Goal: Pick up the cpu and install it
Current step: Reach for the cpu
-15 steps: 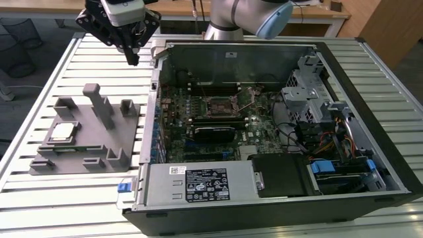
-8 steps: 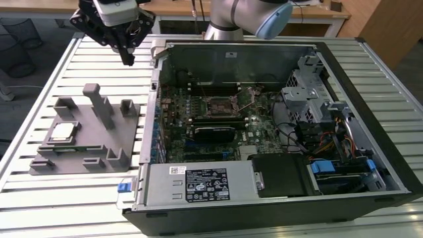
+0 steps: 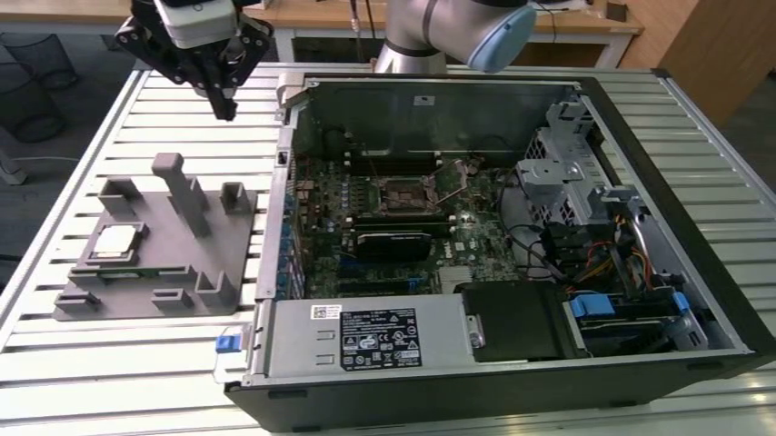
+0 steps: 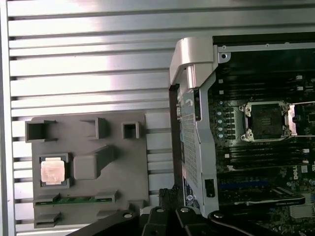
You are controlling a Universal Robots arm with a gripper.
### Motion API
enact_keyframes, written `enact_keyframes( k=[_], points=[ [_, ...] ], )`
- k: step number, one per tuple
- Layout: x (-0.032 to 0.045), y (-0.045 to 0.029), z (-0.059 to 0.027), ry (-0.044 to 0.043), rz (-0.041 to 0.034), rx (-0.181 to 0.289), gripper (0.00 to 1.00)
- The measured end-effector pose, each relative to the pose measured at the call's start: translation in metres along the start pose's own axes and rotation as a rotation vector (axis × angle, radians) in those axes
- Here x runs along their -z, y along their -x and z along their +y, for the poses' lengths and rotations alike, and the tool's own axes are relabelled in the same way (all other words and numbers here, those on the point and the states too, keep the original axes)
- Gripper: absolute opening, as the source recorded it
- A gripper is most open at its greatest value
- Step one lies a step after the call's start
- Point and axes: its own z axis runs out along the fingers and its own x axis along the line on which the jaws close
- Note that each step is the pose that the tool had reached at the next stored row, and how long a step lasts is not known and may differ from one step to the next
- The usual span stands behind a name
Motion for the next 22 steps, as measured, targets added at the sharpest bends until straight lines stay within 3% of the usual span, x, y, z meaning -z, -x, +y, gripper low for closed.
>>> enact_keyframes(
  k=[8,22],
  points=[
    [0.0,-0.0113,-0.0009,0.0001,-0.0001,0.0,0.11],
    [-0.0007,-0.0412,-0.0032,0.0001,-0.0001,0.0,0.11]
  ],
)
